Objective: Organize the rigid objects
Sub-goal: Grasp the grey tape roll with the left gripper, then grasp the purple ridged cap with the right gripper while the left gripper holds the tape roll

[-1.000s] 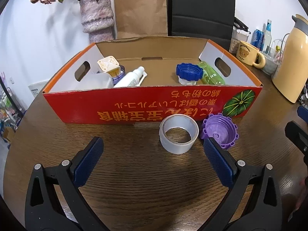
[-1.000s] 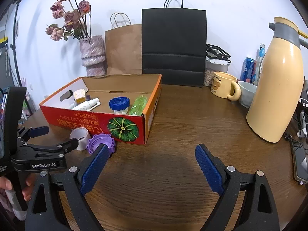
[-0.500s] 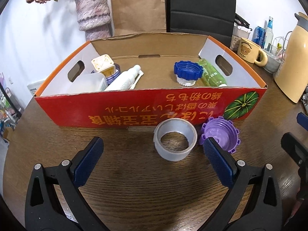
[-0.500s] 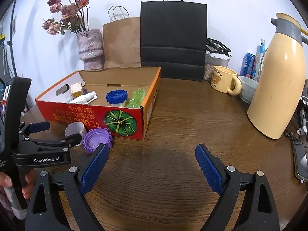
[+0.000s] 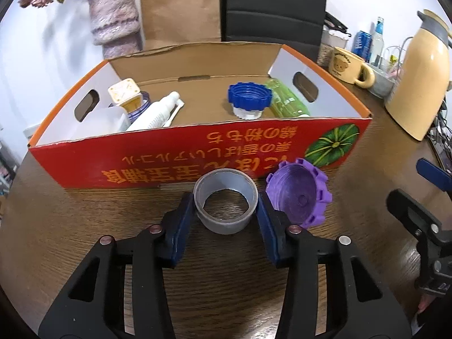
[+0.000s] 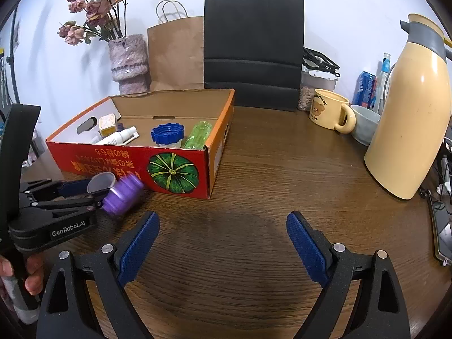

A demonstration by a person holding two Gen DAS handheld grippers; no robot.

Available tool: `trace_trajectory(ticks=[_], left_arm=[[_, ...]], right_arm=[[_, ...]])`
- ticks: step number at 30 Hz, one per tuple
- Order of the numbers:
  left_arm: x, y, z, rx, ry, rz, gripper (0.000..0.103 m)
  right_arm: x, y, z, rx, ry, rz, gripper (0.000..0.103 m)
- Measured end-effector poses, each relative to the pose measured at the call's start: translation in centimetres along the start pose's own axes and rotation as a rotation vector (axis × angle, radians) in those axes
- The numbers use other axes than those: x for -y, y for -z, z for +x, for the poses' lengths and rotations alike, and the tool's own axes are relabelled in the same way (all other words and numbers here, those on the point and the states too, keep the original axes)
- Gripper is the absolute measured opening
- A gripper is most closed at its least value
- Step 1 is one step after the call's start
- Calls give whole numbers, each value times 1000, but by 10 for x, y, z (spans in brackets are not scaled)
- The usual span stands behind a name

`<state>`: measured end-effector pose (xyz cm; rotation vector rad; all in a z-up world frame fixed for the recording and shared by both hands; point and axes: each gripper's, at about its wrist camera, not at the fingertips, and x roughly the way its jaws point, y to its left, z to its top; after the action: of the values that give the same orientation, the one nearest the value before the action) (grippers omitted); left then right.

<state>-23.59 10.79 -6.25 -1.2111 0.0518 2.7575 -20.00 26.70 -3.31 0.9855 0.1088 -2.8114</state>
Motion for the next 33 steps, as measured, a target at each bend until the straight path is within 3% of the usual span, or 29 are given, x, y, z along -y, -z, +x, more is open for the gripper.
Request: trace_trajectory(ticks=[22, 33], left_arm=[[-12, 0, -41, 135, -10, 17, 40], [-40, -2, -47, 155, -37, -14, 40]], right_arm=[[-9, 0, 2, -13, 17, 5, 95], [-35, -1, 18, -84, -3, -56, 95]])
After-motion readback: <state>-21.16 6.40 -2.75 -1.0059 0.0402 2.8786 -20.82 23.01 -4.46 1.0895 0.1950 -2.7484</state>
